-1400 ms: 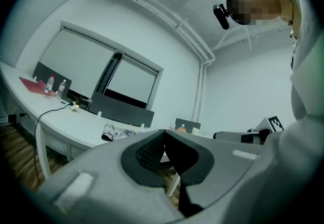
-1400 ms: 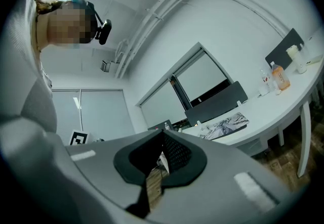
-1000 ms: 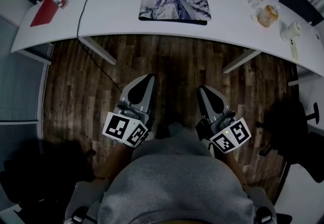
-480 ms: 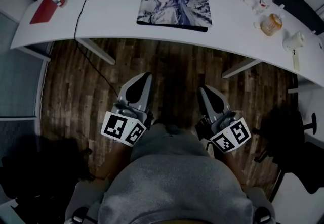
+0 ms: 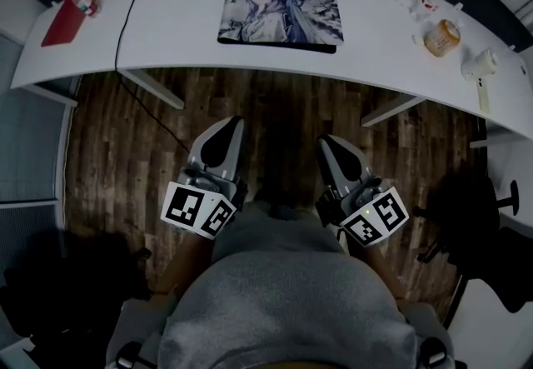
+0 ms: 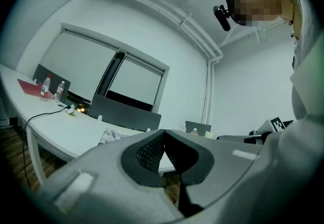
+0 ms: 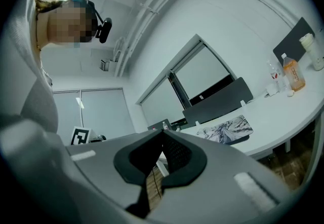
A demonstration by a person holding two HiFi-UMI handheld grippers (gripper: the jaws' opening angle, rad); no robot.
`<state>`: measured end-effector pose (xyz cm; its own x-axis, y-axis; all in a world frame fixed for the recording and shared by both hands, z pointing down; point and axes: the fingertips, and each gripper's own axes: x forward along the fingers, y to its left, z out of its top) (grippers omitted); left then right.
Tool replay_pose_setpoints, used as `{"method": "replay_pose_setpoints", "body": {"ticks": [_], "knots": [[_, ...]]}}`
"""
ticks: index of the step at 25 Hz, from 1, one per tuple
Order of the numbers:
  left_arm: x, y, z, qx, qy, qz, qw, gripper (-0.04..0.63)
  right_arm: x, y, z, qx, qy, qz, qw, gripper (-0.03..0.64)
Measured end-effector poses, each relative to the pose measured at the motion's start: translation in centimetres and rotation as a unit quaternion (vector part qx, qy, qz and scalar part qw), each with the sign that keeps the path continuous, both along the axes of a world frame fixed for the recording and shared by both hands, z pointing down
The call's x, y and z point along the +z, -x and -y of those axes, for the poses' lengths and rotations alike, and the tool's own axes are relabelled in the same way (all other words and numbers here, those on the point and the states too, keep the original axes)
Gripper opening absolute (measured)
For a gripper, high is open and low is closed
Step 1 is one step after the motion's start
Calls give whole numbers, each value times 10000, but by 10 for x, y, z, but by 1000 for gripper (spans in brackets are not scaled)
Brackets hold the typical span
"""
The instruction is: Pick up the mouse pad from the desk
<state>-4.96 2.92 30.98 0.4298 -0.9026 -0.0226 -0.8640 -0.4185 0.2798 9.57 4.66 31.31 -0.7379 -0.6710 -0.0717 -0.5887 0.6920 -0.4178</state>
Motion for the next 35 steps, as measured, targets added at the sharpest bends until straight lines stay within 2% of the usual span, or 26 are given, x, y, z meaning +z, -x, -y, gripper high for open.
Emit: {"method": "replay_pose_setpoints", "body": {"ticks": [20,26,30,35], "knots": [[10,5,4,-423,100,160,9989,-2,9,-13,14,-259,81,98,9996,2],[15,9,29,-343,126,293,9989,-2,5,1,33,-345,76,166,9992,2],[10,6,56,-259,-21,361,9990,-2,7,1,58,-250,31,118,9996,2],[15,11,93,-123,22,346,9993,-2,12,1,93,-15,-52,47,10000,2]]}}
